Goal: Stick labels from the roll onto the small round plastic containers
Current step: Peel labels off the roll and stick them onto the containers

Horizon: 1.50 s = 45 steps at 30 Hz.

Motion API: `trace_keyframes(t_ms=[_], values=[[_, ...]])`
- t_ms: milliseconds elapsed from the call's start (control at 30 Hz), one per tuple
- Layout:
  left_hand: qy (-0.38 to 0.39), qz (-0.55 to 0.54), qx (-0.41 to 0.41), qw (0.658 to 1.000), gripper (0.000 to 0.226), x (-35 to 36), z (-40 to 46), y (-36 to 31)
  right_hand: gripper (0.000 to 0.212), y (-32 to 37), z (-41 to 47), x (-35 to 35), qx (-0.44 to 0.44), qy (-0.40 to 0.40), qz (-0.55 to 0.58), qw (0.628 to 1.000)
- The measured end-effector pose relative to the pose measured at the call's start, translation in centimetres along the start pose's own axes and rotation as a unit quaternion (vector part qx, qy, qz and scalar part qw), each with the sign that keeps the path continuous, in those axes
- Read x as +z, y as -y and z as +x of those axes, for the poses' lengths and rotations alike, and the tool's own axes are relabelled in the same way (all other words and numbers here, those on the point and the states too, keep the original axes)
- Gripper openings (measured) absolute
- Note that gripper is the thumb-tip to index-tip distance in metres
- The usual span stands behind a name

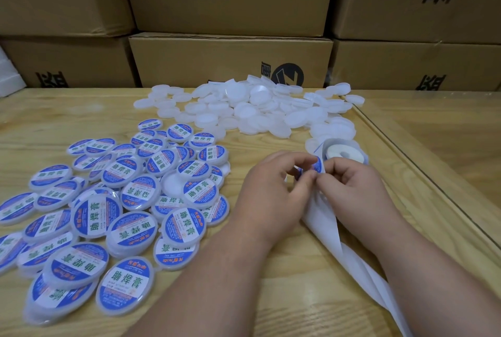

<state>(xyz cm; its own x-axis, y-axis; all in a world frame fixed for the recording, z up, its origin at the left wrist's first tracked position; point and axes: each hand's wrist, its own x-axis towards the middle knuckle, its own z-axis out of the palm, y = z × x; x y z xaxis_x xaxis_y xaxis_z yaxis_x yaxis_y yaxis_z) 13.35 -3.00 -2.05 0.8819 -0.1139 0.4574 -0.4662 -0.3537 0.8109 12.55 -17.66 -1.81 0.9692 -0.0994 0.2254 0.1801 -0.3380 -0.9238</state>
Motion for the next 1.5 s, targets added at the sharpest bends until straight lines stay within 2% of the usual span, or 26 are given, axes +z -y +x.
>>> trace_keyframes(t_ms=[200,433,567,667,767,900,1067,1233,1400,1500], values=[[0.005,-0.018,-0.028,0.999,0.018,0.0,0.0,-0.2,0.006,-0.2,0.1,-0.1,-0.021,0.013,-0.011,1.0],[-0.012,-0.032,-0.031,0.999,0.031,0.0,0.0,-0.2,0.019,-0.2,0.0,0.0,-0.026,0.035,0.008,0.999],[-0.026,-0.022,-0.024,0.999,0.033,0.0,0.1,-0.1,0.016,0.0,0.0,0.0,-0.027,0.036,0.01,0.999],[-0.025,-0.03,-0.016,0.999,0.029,0.0,0.0,-0.1,0.012,0.0,0.0,0.1,-0.027,0.033,0.021,0.999],[-0.01,-0.044,-0.012,0.999,0.024,0.0,-0.1,-0.4,0.02,-0.2,0.1,0.0,-0.019,0.024,0.037,0.999],[-0.006,-0.057,-0.018,0.998,0.027,-0.1,-0.1,-0.5,0.011,0.2,-0.1,0.1,-0.029,0.047,0.074,0.996],[-0.009,-0.057,-0.013,0.998,0.029,-0.1,-0.1,-0.5,0.014,0.0,0.0,0.1,-0.036,0.058,0.054,0.996],[-0.045,-0.042,-0.022,0.998,0.033,-0.1,-0.1,-0.1,0.023,0.0,0.0,-0.1,-0.036,0.06,0.024,0.997],[-0.12,-0.022,-0.029,0.992,0.044,-0.2,0.1,0.5,0.014,0.2,-0.2,-0.3,-0.017,0.048,0.009,0.999],[-0.154,-0.033,-0.056,0.986,0.04,-0.4,0.3,0.6,0.013,0.2,-0.2,-0.3,-0.01,0.051,0.007,0.999]])
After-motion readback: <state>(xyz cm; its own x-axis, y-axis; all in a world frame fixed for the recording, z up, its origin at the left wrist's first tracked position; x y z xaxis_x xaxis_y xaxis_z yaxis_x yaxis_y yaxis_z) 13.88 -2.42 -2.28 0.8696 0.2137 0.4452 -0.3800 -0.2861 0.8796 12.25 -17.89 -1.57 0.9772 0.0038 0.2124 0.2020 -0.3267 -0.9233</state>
